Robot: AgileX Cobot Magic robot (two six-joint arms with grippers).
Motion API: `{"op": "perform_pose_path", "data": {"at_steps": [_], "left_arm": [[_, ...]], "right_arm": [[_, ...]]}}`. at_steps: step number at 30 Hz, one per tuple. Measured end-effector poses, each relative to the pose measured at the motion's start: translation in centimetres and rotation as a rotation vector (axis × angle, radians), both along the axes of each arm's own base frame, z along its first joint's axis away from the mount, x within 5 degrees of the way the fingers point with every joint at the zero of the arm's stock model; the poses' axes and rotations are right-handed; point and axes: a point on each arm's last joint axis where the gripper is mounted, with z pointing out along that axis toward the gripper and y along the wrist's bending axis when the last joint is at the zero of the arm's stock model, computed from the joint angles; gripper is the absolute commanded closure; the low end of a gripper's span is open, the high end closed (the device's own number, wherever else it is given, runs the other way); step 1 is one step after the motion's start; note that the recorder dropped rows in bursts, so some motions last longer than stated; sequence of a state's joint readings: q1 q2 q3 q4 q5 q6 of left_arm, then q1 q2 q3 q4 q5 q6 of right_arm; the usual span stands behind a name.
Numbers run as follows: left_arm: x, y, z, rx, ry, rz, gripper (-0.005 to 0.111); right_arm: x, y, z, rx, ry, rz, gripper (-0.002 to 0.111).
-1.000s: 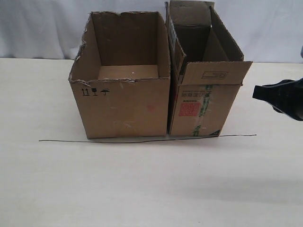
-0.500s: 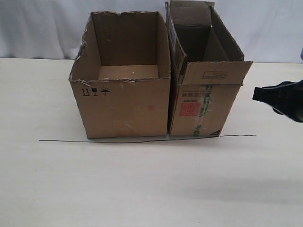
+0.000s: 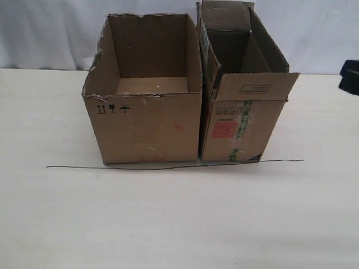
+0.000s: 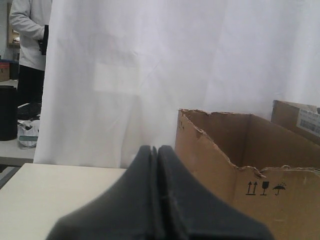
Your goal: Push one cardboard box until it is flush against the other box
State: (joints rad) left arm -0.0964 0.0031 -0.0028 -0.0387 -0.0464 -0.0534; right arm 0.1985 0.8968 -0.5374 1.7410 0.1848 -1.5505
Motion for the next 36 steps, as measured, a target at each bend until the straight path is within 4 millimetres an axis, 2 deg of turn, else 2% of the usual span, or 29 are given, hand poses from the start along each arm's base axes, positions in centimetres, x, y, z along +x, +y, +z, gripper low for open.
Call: {"op": "perform_pose_path", "data": {"at_steps": [11, 23, 25, 27, 29, 31, 33, 36], "left_arm": [[0.0, 0.0, 0.0, 0.000, 0.000, 0.000, 0.107], [0.0, 0.0, 0.0, 0.000, 0.000, 0.000, 0.107], [0.0, 0.0, 0.0, 0.000, 0.000, 0.000, 0.107], [0.0, 0.0, 0.0, 0.000, 0.000, 0.000, 0.107], [0.0, 0.0, 0.0, 0.000, 0.000, 0.000, 0.107], [0.0, 0.0, 0.0, 0.000, 0.000, 0.000, 0.107], [0.0, 0.0, 0.0, 0.000, 0.000, 0.000, 0.107], [0.0, 0.0, 0.0, 0.000, 0.000, 0.000, 0.107]], "right_arm": [[-5.9, -1.2, 4.7, 0.058, -0.291, 0.000, 0.103], [-10.6, -2.4, 6.9, 0.098, -0.490, -0.029, 0.103], [-11.1, -2.7, 6.4, 0.097, -0.501, -0.053, 0.103], [-11.4, -3.0, 4.7, 0.080, -0.485, -0.090, 0.103], [-11.0, -3.3, 0.5, 0.041, -0.396, -0.131, 0.103], [-10.7, -3.8, -2.2, 0.018, -0.326, -0.185, 0.103], [-10.5, -4.7, -3.7, -0.006, -0.277, -0.288, 0.103], [-10.5, -5.6, -4.0, -0.030, -0.259, -0.390, 0.103]]}}
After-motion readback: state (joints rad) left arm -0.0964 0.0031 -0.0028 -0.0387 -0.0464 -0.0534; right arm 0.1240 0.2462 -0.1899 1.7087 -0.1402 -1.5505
